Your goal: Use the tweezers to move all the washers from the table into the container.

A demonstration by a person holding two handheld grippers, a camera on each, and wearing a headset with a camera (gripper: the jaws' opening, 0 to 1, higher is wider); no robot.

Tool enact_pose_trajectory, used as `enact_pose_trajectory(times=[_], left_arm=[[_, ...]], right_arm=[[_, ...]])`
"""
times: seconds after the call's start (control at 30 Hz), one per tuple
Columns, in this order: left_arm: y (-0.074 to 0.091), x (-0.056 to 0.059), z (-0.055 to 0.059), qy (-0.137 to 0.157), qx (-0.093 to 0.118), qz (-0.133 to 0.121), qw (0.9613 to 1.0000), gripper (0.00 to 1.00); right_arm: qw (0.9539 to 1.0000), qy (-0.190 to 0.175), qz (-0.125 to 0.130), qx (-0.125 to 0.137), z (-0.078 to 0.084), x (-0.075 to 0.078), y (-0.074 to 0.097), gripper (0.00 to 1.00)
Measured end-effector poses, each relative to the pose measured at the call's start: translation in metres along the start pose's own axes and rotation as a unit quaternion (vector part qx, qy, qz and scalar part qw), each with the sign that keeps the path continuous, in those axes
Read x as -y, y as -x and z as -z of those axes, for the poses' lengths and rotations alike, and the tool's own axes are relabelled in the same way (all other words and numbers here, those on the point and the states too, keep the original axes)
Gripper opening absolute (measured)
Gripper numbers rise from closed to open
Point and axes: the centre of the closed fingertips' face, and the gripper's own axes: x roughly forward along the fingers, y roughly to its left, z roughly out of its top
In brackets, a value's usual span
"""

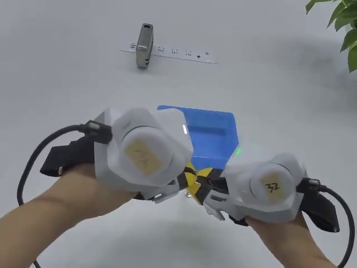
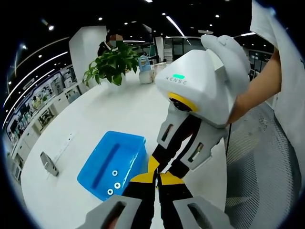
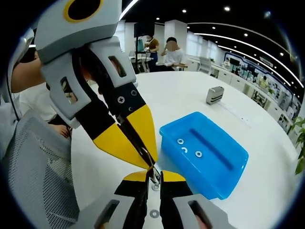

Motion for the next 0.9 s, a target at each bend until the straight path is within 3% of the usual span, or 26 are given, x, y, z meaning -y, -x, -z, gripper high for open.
enact_pose_trajectory(times=[0.43, 0.53, 0.8, 0.9], left_arm=[[0.003, 0.001, -0.005, -0.020, -0.001, -0.008, 0.9998, 0.00], [0.007, -0.002, -0.010, -0.010, 0.004, -0.010, 0.9999, 0.00], [0.014, -0.005, -0.024, -0.042, 0.009, -0.029, 0.9986, 0.00], [0.015, -0.007, -0.030, -0.034, 0.020, -0.028, 0.9988, 0.00]], right_arm=[[0.9999, 0.008, 0.006, -0.006, -0.004, -0.001, 0.006, 0.04], [0.9999, 0.010, 0.010, -0.006, -0.008, 0.000, 0.010, 0.04], [0.9995, 0.024, 0.018, 0.000, -0.022, 0.006, 0.019, 0.04], [0.9994, 0.027, 0.020, 0.001, -0.026, 0.007, 0.022, 0.04]])
